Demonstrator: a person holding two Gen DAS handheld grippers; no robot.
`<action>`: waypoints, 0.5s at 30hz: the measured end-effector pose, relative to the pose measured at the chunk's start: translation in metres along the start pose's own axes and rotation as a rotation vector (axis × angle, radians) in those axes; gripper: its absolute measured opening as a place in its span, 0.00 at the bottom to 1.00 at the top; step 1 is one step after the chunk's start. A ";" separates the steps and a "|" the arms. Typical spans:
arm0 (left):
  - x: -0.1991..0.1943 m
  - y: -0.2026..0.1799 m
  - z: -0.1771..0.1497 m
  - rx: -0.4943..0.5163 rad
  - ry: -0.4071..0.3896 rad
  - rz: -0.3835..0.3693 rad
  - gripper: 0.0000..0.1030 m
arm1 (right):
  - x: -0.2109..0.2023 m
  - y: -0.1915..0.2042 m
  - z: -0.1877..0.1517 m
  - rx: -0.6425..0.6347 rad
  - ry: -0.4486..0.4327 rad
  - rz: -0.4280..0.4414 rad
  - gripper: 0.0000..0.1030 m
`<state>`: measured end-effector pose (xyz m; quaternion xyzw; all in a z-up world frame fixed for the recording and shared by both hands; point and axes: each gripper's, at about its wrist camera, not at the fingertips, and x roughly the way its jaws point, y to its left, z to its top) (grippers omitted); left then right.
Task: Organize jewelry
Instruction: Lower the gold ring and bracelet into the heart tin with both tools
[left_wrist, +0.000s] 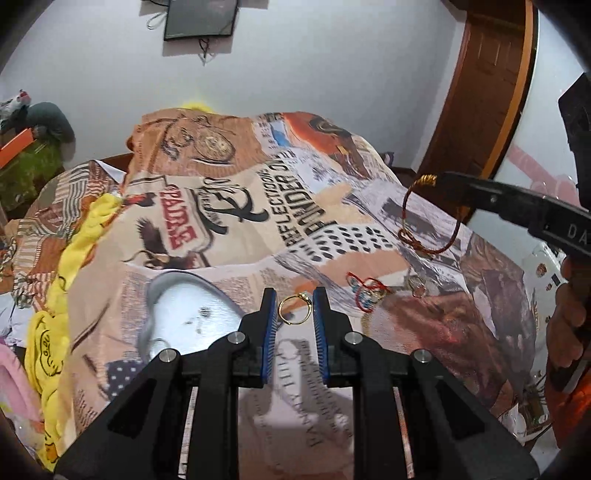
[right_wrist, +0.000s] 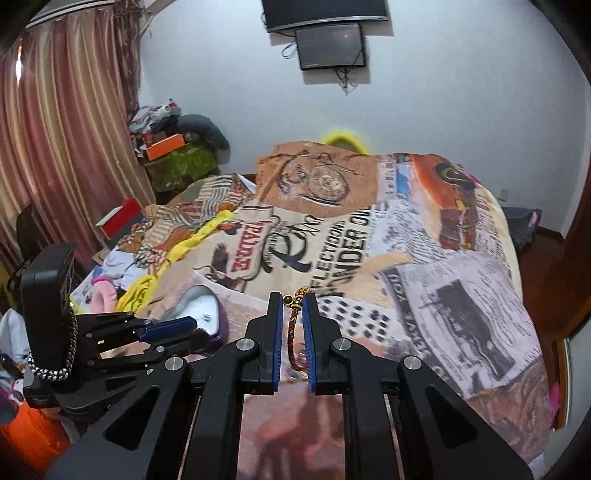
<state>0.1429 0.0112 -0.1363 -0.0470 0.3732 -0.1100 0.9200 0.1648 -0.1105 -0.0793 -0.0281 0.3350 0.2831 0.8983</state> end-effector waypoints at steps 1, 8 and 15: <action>-0.004 0.004 0.000 -0.006 -0.008 0.007 0.18 | 0.002 0.004 0.002 -0.005 0.000 0.008 0.09; -0.022 0.031 -0.003 -0.042 -0.038 0.049 0.18 | 0.018 0.034 0.010 -0.042 0.006 0.068 0.09; -0.032 0.058 -0.012 -0.075 -0.041 0.088 0.18 | 0.039 0.065 0.013 -0.079 0.029 0.129 0.09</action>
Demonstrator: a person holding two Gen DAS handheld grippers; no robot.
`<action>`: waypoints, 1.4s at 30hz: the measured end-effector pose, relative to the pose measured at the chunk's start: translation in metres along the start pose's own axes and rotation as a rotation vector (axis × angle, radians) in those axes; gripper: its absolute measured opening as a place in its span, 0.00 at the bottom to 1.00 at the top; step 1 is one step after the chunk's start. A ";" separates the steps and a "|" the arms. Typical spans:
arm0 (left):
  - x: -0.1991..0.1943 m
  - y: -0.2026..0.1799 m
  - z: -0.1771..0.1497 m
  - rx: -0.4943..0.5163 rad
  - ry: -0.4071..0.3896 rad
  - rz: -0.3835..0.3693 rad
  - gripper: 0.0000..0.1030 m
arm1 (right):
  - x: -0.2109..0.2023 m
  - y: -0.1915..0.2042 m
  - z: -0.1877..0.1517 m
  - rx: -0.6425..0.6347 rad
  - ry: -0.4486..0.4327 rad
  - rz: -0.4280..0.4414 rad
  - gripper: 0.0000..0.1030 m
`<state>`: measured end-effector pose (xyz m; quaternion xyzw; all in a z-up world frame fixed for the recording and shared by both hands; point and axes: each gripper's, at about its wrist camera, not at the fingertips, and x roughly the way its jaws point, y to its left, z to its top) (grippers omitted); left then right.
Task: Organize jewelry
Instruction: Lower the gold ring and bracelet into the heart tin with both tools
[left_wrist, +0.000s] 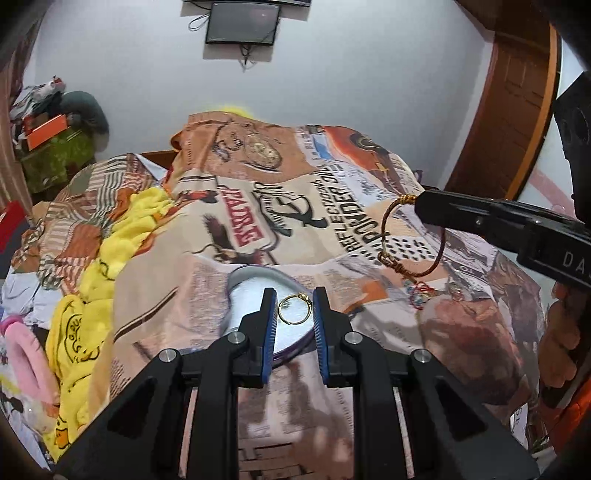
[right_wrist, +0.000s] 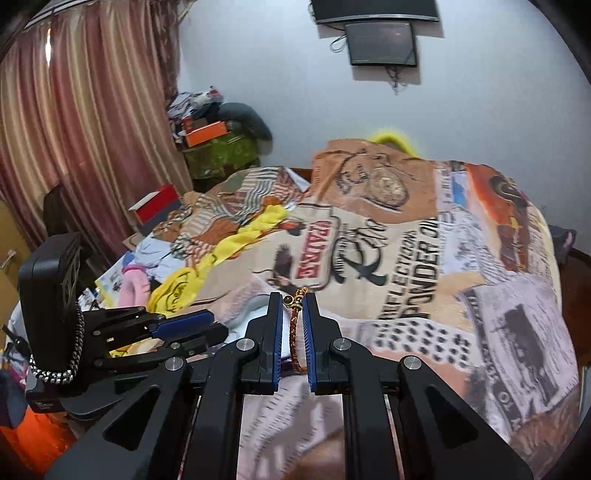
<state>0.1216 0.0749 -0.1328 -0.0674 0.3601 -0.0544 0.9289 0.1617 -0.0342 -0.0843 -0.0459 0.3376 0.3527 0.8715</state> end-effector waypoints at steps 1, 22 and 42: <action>-0.001 0.003 -0.001 -0.004 0.000 0.004 0.18 | 0.003 0.003 0.000 -0.004 0.004 0.008 0.09; 0.022 0.043 -0.017 -0.060 0.049 0.020 0.18 | 0.088 0.025 0.002 -0.004 0.208 0.077 0.09; 0.051 0.028 -0.015 -0.026 0.094 -0.002 0.18 | 0.097 0.013 -0.010 -0.045 0.306 0.020 0.10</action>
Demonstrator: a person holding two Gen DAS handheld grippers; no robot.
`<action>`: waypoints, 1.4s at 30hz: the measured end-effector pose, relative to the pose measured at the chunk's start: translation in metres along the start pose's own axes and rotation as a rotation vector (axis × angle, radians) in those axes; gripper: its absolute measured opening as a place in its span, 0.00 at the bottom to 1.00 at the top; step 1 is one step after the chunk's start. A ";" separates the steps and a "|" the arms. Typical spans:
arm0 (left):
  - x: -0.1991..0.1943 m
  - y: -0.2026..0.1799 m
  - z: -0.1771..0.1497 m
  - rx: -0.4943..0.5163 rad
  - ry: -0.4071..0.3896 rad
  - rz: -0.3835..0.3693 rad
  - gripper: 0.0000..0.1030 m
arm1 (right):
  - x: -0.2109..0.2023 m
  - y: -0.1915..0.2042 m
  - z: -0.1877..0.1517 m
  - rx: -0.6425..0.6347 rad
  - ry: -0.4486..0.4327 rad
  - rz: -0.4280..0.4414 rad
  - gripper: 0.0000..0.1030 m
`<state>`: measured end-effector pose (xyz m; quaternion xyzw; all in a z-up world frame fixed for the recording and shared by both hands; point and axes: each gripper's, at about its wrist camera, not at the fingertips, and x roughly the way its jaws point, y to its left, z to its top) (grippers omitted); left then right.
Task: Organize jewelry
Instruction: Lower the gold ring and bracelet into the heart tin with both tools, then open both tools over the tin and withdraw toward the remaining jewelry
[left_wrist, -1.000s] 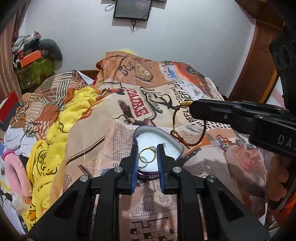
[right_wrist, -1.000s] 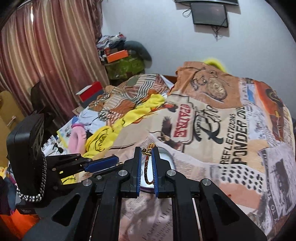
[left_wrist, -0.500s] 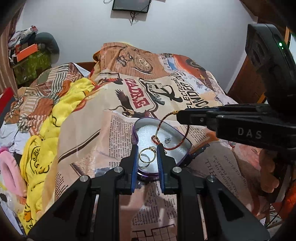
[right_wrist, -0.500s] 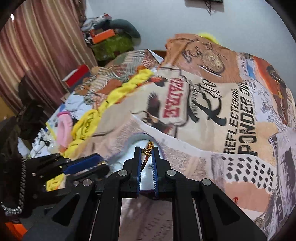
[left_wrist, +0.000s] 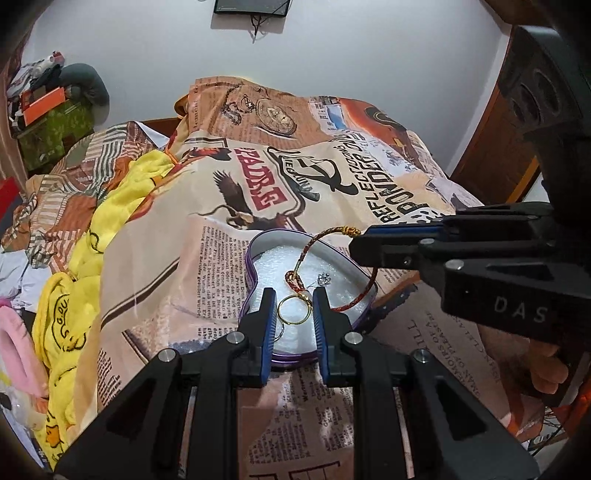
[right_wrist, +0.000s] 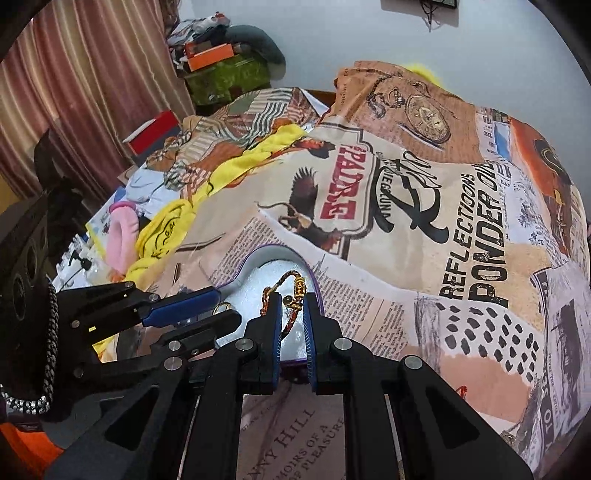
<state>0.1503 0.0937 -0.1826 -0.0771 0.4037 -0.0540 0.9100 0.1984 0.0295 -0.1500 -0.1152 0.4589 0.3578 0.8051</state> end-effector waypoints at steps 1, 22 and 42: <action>-0.001 -0.002 0.000 0.007 -0.001 0.003 0.18 | 0.000 0.001 0.000 -0.005 0.008 -0.005 0.10; -0.037 -0.006 0.014 -0.033 -0.057 -0.005 0.24 | -0.066 -0.014 -0.011 0.022 -0.134 -0.092 0.25; 0.043 -0.013 0.020 -0.198 0.092 -0.158 0.06 | -0.112 -0.098 -0.086 0.168 -0.142 -0.359 0.25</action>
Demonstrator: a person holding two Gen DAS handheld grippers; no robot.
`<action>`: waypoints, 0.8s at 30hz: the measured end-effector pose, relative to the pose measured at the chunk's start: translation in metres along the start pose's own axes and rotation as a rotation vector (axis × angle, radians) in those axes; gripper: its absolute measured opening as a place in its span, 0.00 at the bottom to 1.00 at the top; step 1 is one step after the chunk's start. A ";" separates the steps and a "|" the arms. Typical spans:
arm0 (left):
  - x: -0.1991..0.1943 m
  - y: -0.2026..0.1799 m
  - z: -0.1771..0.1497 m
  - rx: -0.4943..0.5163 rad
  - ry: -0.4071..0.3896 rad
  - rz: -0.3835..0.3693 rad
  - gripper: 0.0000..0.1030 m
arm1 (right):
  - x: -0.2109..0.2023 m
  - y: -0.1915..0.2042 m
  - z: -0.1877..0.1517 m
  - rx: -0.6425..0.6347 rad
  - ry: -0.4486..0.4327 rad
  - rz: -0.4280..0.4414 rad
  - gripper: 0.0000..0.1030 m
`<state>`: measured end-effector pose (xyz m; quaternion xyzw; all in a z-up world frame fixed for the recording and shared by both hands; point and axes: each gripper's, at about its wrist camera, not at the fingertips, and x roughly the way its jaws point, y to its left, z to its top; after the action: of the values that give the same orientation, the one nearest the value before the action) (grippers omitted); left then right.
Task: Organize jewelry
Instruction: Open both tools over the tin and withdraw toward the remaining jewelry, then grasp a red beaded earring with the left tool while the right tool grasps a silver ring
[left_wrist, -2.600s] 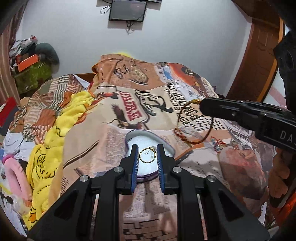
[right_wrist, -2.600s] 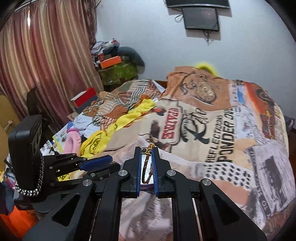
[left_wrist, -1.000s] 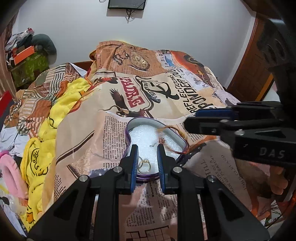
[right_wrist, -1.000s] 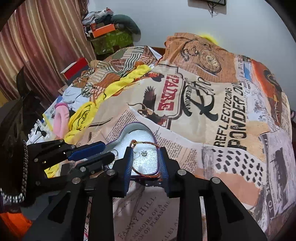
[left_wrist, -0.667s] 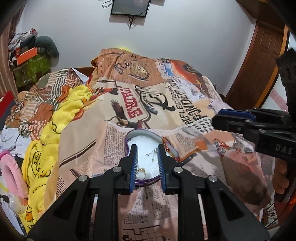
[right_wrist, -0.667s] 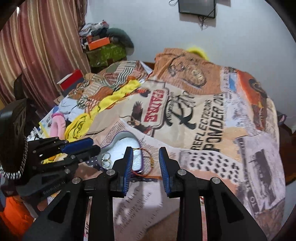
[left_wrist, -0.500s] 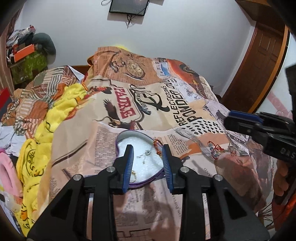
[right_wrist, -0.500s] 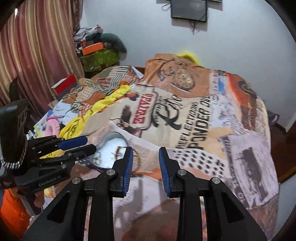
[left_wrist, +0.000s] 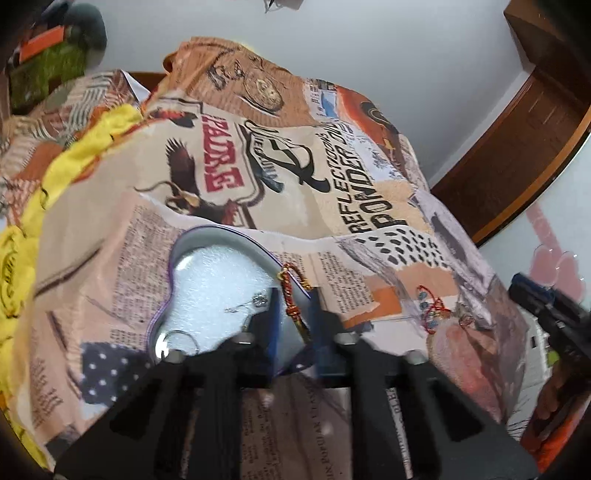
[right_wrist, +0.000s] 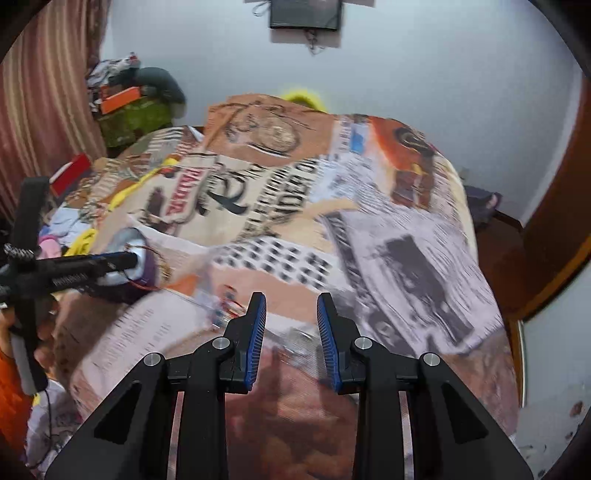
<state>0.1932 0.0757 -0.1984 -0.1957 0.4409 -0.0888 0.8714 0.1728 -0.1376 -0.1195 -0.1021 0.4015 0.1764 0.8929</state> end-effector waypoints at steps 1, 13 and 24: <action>-0.001 -0.001 0.000 -0.001 -0.005 -0.005 0.05 | 0.001 -0.005 -0.003 0.008 0.007 -0.010 0.25; -0.048 -0.025 0.008 0.096 -0.149 0.062 0.05 | 0.005 -0.018 -0.025 -0.003 0.040 -0.019 0.25; -0.035 0.001 0.000 0.107 -0.086 0.207 0.05 | 0.033 -0.012 -0.026 0.010 0.112 0.080 0.35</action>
<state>0.1723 0.0877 -0.1733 -0.1063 0.4158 -0.0135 0.9031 0.1802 -0.1490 -0.1608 -0.0912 0.4553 0.2042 0.8618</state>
